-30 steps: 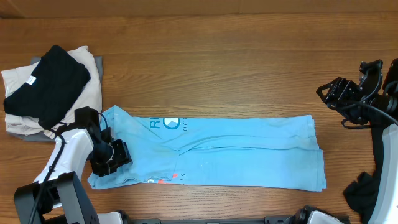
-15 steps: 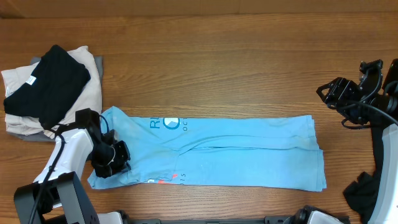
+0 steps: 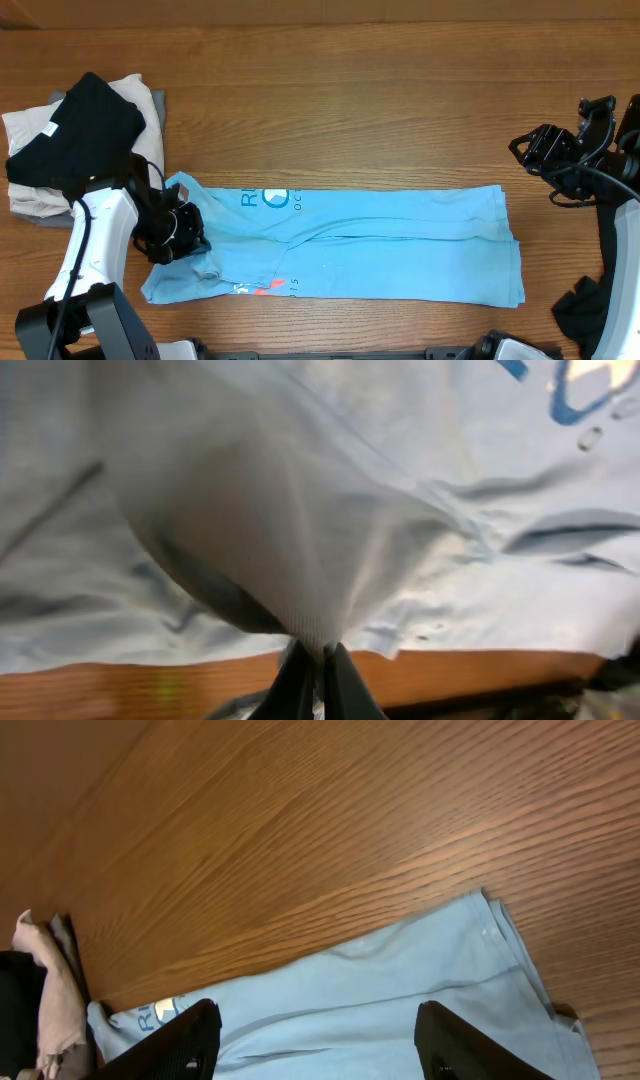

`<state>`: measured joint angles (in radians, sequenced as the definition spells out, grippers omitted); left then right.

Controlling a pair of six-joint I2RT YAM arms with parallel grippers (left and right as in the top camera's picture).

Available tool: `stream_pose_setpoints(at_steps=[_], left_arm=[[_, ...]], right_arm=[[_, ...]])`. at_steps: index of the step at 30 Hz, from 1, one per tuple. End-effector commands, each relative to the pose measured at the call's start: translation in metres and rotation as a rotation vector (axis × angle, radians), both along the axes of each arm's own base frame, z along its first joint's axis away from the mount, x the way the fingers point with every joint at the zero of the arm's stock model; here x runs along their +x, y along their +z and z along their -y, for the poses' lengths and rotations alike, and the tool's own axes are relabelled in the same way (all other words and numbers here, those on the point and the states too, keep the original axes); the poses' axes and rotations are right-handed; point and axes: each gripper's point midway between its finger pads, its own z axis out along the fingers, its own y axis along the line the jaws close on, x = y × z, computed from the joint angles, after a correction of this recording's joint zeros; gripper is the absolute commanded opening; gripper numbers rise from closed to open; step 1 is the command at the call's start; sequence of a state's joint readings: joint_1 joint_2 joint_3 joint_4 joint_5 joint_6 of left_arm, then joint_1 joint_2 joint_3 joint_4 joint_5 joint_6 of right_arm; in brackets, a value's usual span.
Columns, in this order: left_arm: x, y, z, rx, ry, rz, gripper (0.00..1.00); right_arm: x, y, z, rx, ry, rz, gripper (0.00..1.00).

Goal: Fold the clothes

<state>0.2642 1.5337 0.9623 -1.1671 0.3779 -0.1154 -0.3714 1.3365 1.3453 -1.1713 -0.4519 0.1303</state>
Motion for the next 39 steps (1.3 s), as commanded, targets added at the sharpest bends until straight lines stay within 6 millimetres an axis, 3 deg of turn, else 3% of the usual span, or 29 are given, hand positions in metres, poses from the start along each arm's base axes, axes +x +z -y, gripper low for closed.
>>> stream_pose_setpoints(at_steps=[1,8,18,30,36,39], left_arm=[[0.006,0.012,0.014,-0.084,-0.036,0.048,0.04],[-0.012,0.015,0.029,-0.100,-0.129,-0.008,0.04],[-0.019,0.013,0.041,-0.081,-0.201,-0.033,0.05],[-0.021,0.011,0.040,-0.050,-0.198,-0.050,0.09],[-0.021,0.011,0.040,-0.051,-0.198,-0.052,0.41],[-0.020,0.011,0.040,-0.050,-0.197,-0.049,0.41]], right_arm=[[0.001,0.001,-0.001,-0.007,0.003,0.004,0.66],[0.002,0.002,0.000,-0.009,0.003,0.011,0.66],[0.003,0.002,0.000,-0.011,0.003,0.015,0.66],[0.003,0.002,0.000,-0.012,0.003,0.015,0.66],[0.003,0.002,0.000,-0.012,0.003,0.015,0.67],[0.003,0.002,0.000,-0.012,0.003,0.015,0.66]])
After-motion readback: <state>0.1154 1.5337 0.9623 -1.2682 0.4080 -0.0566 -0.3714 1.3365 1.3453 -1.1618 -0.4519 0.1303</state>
